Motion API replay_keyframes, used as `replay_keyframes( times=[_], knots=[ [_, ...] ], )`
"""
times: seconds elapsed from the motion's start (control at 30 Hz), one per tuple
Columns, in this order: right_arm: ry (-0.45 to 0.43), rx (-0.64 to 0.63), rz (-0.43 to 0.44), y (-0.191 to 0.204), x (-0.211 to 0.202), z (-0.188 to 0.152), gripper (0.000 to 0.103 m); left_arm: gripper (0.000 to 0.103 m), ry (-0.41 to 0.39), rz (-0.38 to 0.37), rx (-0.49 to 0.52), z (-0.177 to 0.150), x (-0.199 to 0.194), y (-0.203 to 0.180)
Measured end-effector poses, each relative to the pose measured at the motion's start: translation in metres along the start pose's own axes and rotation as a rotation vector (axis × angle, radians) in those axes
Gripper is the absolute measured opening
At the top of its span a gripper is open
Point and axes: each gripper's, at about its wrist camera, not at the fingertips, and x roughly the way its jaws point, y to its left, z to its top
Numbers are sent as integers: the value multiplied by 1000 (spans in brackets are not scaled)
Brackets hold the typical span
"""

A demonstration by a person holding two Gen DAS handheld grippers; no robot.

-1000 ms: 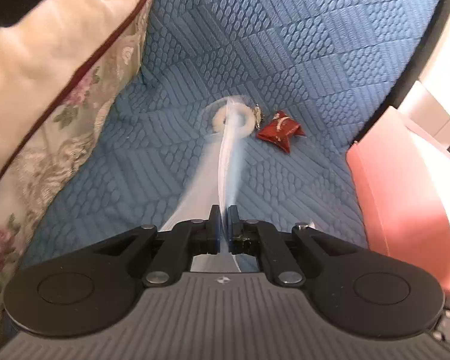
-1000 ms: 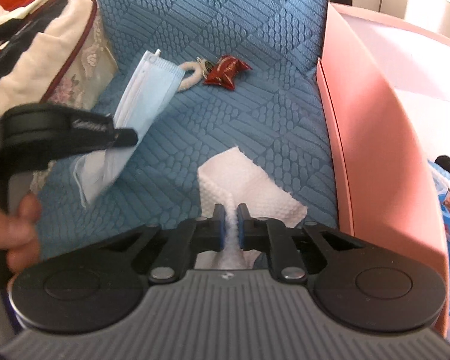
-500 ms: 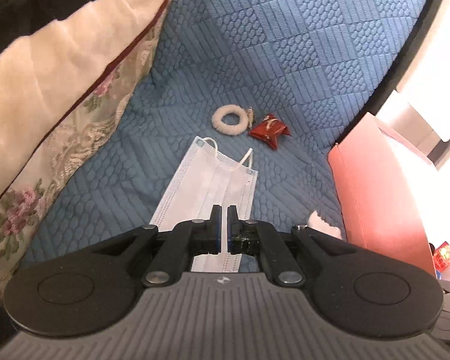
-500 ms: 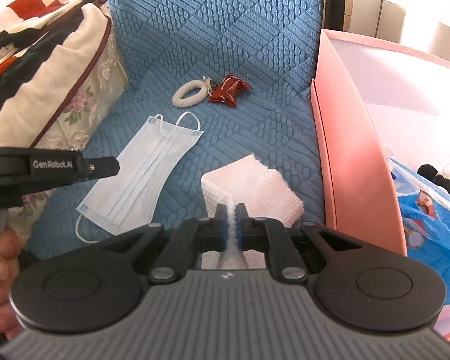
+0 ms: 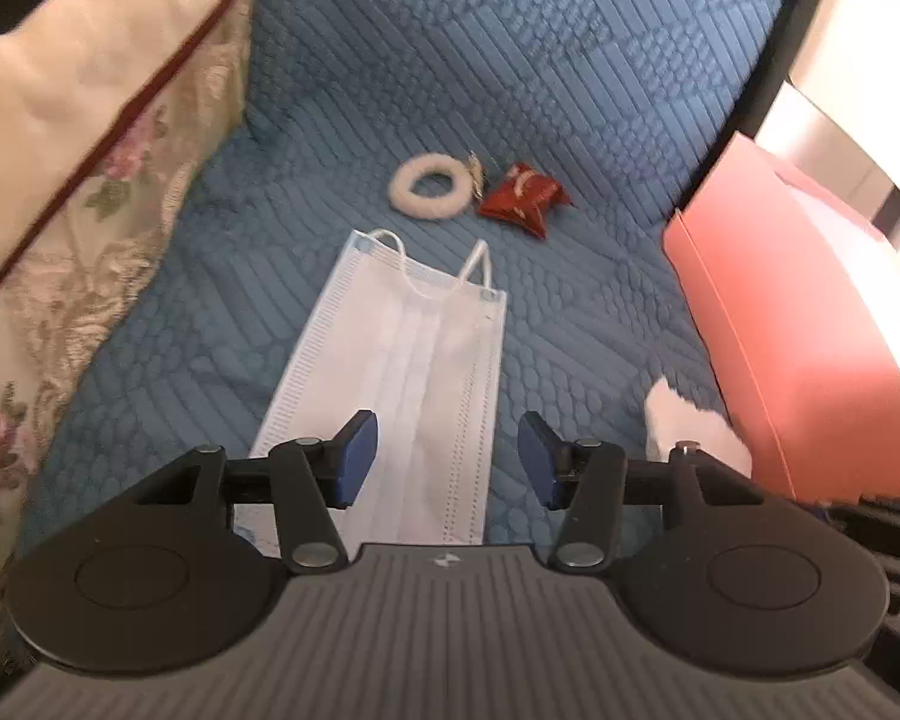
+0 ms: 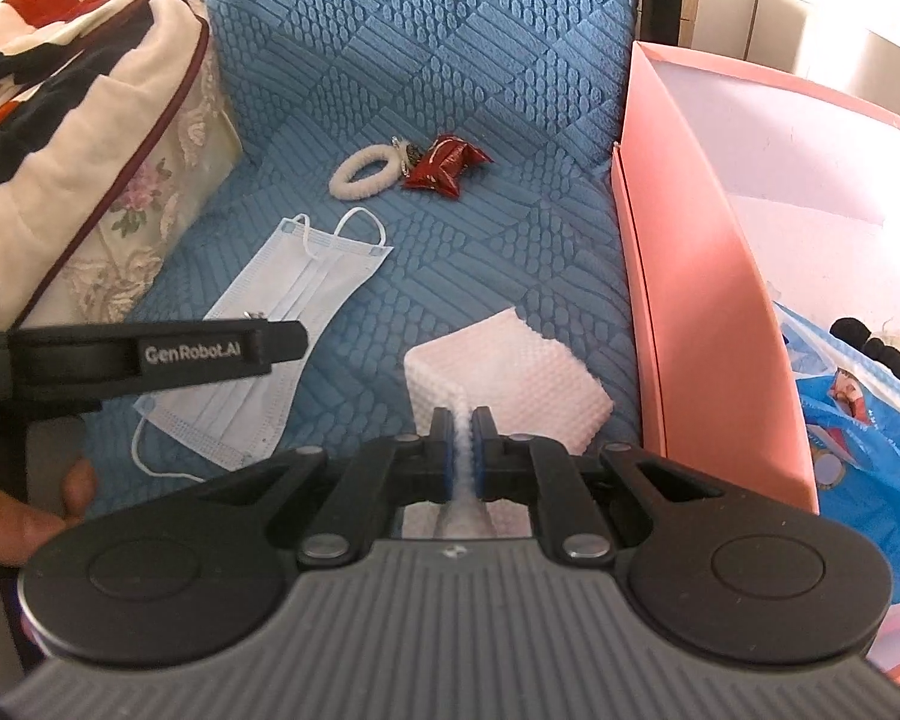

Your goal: Organize soft objects

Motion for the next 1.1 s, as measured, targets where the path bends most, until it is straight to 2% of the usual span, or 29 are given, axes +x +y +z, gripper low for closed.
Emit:
replay_keyframes(
  times=[0.1,0.17,0.23,0.3,0.4,0.57,0.87,1.1],
  knots=[
    [2,4,-2,0,1,0,10,50,20,2,28,-2,7,-4],
    [5,7,-2,-1,2,0,10,49,24,13,68,-5,11,-9],
    [5,10,-3,-1,2,0,10,42,17,32,121,-8,13,-16],
    [7,12,-5,-1,2,1,10,17,23,53,158,-8,14,-19],
    [14,10,-11,0,5,0,10,5,38,43,114,-5,14,-10],
    [13,11,-10,0,5,1,10,4,26,26,53,-1,4,1],
    [-25,9,12,1,-9,4,10,3,-34,-63,-106,5,-31,12],
    [-50,3,27,0,-24,5,10,3,-78,-107,-165,1,-63,10]
  ],
)
